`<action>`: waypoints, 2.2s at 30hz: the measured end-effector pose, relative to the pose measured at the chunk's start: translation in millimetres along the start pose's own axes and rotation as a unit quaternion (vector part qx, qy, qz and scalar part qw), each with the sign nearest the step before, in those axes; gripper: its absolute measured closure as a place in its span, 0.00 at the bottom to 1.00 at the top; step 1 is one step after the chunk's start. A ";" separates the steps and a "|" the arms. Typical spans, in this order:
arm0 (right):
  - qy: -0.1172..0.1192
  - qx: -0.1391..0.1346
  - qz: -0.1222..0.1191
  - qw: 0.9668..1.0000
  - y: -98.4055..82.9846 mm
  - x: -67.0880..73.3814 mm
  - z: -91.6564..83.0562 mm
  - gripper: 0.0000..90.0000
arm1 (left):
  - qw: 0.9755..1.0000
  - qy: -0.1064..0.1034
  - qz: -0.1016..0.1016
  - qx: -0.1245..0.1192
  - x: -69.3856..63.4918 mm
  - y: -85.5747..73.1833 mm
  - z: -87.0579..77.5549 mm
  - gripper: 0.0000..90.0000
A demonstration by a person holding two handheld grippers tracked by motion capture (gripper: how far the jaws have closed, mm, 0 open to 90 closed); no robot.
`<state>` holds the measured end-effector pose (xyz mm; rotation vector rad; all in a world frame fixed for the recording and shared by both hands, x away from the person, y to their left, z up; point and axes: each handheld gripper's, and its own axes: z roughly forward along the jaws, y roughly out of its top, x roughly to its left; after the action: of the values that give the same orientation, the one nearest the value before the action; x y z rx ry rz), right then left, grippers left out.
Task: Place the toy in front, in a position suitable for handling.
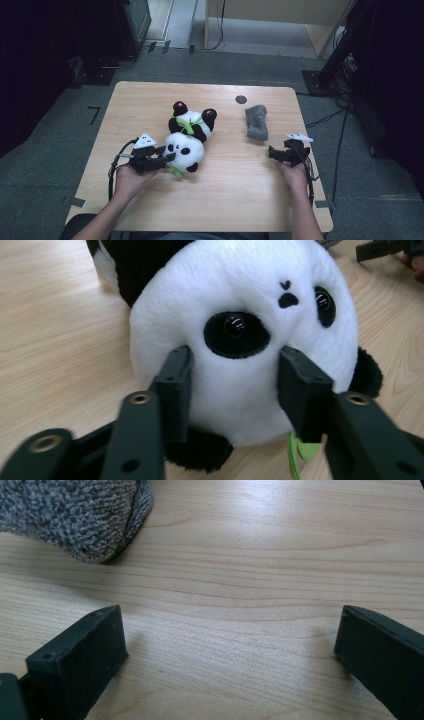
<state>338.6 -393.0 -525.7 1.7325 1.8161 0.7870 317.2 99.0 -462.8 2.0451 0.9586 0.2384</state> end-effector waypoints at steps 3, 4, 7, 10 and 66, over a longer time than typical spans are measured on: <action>0.000 0.000 0.000 1.000 0.0 0.0 0.0 0.00 | 1.000 -0.003 0.019 0.010 2.8 5.3 -0.2 0.73; 0.000 0.000 0.000 1.000 0.0 0.0 0.0 0.00 | 1.000 -0.010 0.018 0.011 4.9 6.8 -0.1 0.75; 0.000 0.000 0.000 1.000 0.0 0.0 0.0 0.00 | 0.999 -0.019 0.033 0.015 9.7 11.3 0.2 0.85; 0.000 0.000 0.000 1.000 0.0 0.0 0.0 0.00 | 0.998 -0.030 0.049 0.010 12.0 14.8 1.3 0.91; 0.001 0.000 -0.002 1.000 0.1 0.0 0.1 0.00 | 0.998 -0.004 0.064 0.006 -3.0 56.8 32.2 0.65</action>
<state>338.8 -393.0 -525.7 1.7280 1.8202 0.7876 361.5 57.1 -439.2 2.1183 0.8276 0.2930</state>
